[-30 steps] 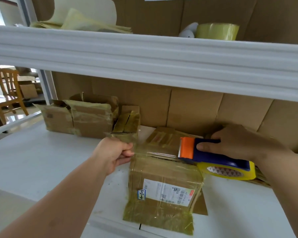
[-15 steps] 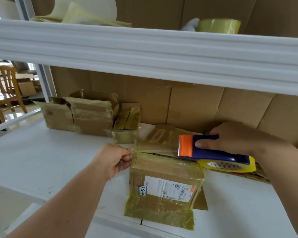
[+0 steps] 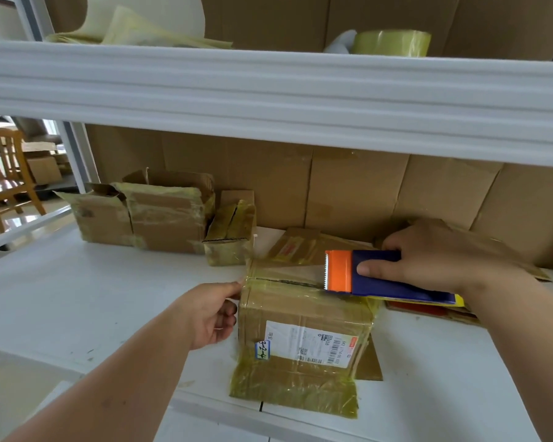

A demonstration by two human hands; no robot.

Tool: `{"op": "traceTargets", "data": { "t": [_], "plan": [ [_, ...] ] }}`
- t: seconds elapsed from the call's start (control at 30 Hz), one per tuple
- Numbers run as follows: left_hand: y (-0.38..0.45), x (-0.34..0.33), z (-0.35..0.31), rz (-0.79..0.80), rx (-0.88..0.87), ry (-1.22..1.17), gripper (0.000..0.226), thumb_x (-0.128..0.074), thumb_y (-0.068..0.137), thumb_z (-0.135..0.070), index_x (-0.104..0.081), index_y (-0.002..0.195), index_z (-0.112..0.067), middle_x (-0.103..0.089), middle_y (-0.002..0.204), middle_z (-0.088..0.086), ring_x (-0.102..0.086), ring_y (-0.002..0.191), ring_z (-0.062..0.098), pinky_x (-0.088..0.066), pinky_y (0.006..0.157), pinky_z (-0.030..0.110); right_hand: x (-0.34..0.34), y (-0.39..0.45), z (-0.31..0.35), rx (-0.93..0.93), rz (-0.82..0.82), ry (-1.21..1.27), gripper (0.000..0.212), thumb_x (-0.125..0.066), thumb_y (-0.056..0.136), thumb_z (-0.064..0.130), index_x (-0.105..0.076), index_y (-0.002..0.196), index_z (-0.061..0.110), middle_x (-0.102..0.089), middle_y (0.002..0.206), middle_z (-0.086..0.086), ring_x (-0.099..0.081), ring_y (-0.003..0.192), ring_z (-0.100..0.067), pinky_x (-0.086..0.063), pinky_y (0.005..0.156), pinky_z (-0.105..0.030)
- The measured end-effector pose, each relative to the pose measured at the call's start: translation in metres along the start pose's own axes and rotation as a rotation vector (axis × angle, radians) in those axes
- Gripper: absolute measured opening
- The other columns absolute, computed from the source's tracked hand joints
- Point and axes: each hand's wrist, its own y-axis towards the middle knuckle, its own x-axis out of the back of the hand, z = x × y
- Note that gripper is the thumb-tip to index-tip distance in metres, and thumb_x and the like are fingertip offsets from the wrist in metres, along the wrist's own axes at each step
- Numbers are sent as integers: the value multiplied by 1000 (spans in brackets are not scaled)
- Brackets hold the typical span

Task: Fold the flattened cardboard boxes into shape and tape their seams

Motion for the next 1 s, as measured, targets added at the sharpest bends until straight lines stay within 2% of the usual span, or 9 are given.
{"op": "traceTargets", "data": {
  "t": [0.1,0.23,0.33,0.4,0.5,0.57,0.63,0.73,1.0],
  "plan": [
    [10,-10,5,-41,-21,-4,33,-49,99,-28,-53,68,-18,-40,54,-1,-36,51,13,-28,57,28,0,0,1,7,-17,-21,55,-53,78,78,-68,86,25,-63,78,4,-60,73,-10,-43,62,-28],
    [8,-20,3,-149,-180,251,31,-38,92,-9,-43,63,-17,-41,60,4,-32,53,15,-26,55,29,-2,-4,-1,-5,-21,-28,57,-51,79,79,-68,89,25,-61,81,4,-57,74,-8,-44,64,-27],
    [13,-16,-5,-285,-373,382,18,-39,98,-7,-57,100,-10,-56,84,12,-48,71,20,-39,64,29,-6,-3,-5,16,-28,-7,56,-51,78,79,-65,81,25,-62,75,3,-59,72,-10,-43,63,-29],
    [11,-14,-16,-416,-582,442,33,-39,102,-14,-53,132,-17,-59,116,16,-54,95,26,-44,81,35,-8,-3,-7,31,-37,5,56,-52,78,79,-62,76,24,-62,70,4,-60,70,-11,-42,60,-30],
    [-12,-38,-36,-312,-866,817,54,-37,104,-45,-31,153,-25,-33,157,3,-30,143,25,-26,115,39,-8,-5,-7,35,-34,33,54,-54,79,76,-59,73,23,-61,65,4,-61,66,-12,-41,58,-30],
    [-20,-63,-38,-148,-831,1259,85,-23,89,-76,-9,159,-30,-5,165,-8,-1,153,19,-8,123,44,-7,-6,-8,42,-37,30,54,-53,79,77,-58,73,23,-62,66,3,-61,67,-12,-41,58,-30],
    [-15,-73,-31,-60,-752,1514,110,-10,68,-95,9,157,-34,11,165,-10,11,152,16,-1,124,48,-8,-9,-10,49,-41,29,55,-52,79,78,-59,75,24,-61,68,4,-60,67,-12,-43,59,-30],
    [-2,-68,-22,-36,-740,1565,126,-14,51,-103,22,153,-37,15,165,-11,11,152,16,-1,123,48,-11,-14,-12,69,-31,46,54,-51,80,77,-56,76,24,-60,65,5,-59,64,-11,-49,65,-31],
    [1,-63,-22,-50,-727,1590,139,-43,51,-100,33,148,-36,24,162,-9,14,151,17,2,124,45,-13,-6,-28,111,-27,120,61,-50,72,84,-60,78,24,-66,72,1,-64,70,-15,-44,62,-31]
  ]
}}
